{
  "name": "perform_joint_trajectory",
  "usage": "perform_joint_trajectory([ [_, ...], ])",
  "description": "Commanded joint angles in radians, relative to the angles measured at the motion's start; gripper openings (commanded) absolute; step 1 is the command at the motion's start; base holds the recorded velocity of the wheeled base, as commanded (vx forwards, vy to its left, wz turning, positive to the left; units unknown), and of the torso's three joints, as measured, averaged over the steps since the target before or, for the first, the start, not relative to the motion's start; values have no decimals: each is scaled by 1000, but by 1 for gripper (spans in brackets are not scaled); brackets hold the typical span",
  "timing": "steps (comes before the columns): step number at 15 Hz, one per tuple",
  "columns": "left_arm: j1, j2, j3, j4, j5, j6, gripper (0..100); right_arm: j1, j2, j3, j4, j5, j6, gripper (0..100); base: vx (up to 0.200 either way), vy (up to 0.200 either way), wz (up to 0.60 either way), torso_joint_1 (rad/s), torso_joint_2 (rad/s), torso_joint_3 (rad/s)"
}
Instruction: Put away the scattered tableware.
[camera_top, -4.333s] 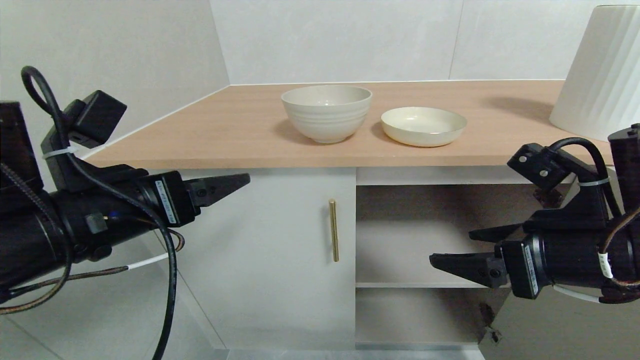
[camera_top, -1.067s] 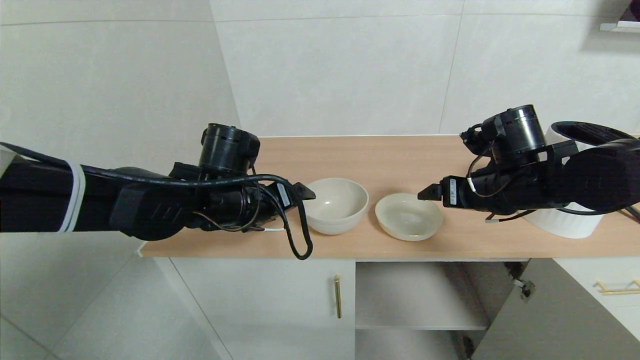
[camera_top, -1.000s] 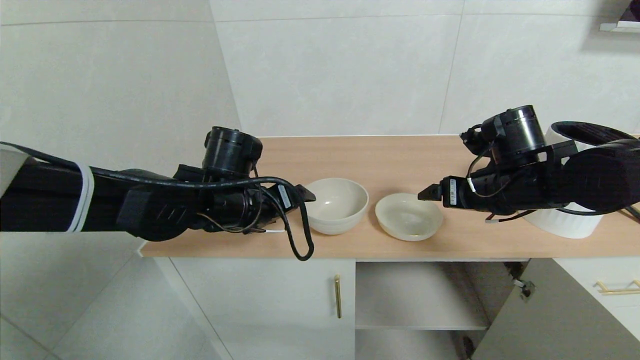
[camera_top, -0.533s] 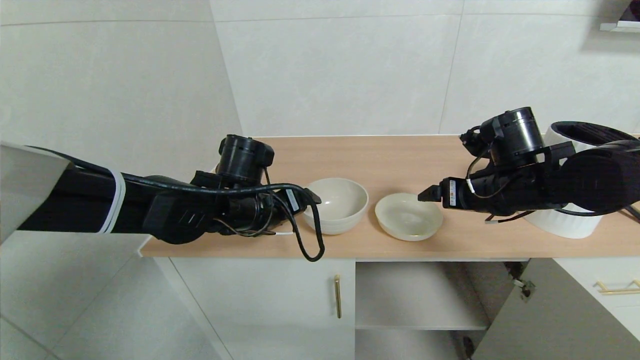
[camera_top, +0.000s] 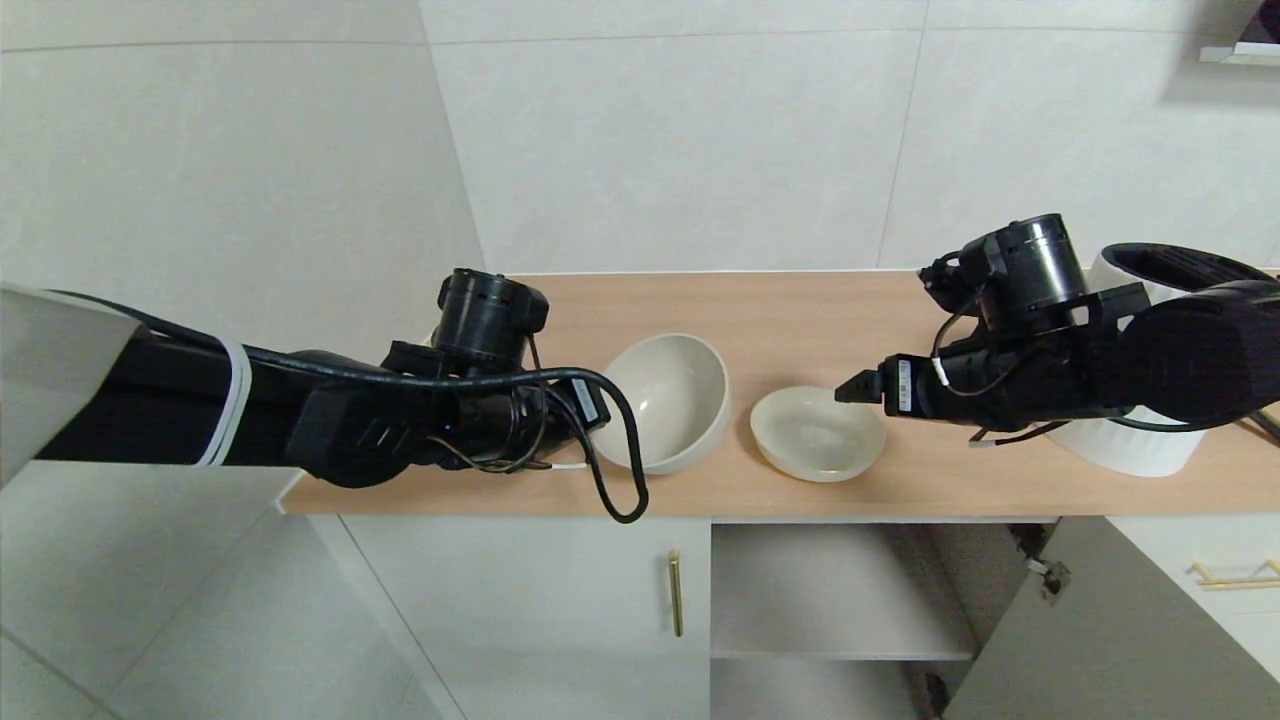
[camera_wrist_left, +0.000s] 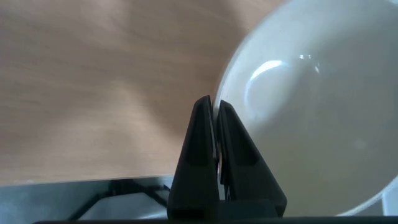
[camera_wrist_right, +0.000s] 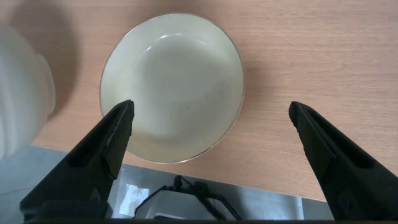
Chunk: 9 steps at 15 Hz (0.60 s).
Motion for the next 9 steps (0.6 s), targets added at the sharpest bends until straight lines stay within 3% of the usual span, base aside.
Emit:
perform_joint_trajectory([
  [1, 0, -6, 1, 0, 1, 0, 0, 0, -1, 0, -1, 0, 0, 100, 0, 0, 0, 0, 0, 0],
  [5, 0, -18, 3, 0, 1, 0, 0, 0, 16, -2, 1, -14, -2, 100, 0, 0, 0, 0, 0, 0],
  [9, 0, -23, 3, 0, -1, -2, 0, 12, 93, -5, -28, -155, -8, 100, 0, 0, 0, 0, 0, 0],
])
